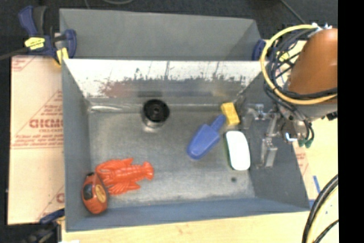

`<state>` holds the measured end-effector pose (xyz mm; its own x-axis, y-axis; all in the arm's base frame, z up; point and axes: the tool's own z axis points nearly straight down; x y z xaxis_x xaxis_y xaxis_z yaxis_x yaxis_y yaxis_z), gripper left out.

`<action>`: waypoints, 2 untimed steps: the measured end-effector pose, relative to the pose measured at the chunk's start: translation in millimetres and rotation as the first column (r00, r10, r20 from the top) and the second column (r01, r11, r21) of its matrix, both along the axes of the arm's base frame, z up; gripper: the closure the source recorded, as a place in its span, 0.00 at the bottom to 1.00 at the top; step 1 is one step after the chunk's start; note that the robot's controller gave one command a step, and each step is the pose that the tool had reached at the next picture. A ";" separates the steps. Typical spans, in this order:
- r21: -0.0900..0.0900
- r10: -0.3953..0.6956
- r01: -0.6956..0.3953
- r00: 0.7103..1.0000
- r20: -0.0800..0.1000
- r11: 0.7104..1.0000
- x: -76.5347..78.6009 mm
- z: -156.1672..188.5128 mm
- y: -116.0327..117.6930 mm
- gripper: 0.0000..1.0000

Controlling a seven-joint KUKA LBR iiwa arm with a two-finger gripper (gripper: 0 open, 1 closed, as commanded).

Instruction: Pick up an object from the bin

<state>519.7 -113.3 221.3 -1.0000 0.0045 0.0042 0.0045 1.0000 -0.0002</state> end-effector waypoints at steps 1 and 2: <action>-0.002 0.004 -0.004 1.000 0.008 1.000 1.6 4.6 0.5 0.00; -0.003 0.141 -0.141 0.990 0.010 0.990 17.0 -38.7 20.3 0.00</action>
Offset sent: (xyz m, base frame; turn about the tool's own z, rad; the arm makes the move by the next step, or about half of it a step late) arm 0.0525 0.0731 -0.1513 -0.4903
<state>536.7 -93.0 182.7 -0.9906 -0.1364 -0.0061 -0.1364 0.9907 -0.0028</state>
